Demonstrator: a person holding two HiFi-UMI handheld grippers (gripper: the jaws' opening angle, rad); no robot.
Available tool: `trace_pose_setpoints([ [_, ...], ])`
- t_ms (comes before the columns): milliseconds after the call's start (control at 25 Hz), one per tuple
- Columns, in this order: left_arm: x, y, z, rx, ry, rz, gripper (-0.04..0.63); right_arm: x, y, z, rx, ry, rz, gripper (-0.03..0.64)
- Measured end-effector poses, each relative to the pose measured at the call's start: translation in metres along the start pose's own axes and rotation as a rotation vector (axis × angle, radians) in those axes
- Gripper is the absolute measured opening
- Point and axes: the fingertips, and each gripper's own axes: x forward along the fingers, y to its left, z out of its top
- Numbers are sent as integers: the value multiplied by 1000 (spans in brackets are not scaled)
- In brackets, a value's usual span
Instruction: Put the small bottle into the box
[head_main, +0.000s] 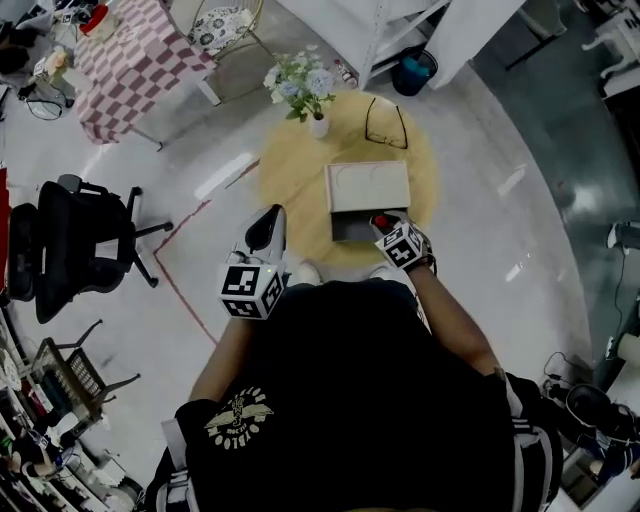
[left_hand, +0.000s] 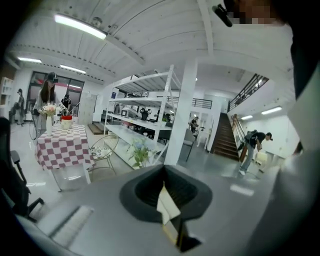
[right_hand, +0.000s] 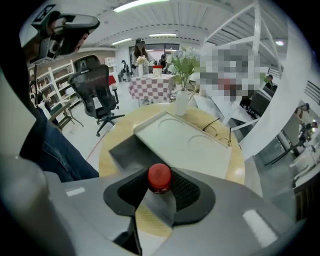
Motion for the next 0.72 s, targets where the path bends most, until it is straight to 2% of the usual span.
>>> trace_pose_setpoints([
  [200, 21, 22, 14, -68, -17, -80, 0, -39, 0, 22, 100, -2, -8, 150],
  [280, 35, 15, 13, -92, -2, -140, 0, -58, -7, 26, 127, 1, -22, 150],
  [480, 61, -11, 2, -86, 45, -247, 0, -97, -26, 41, 176, -44, -62, 150],
  [600, 80, -35, -2, -85, 66, -271, 0, -119, -49, 39, 189, -54, -72, 150],
  [720, 100, -59, -2, -74, 87, -258, 0, -126, -82, 27, 164, -57, -77, 150],
])
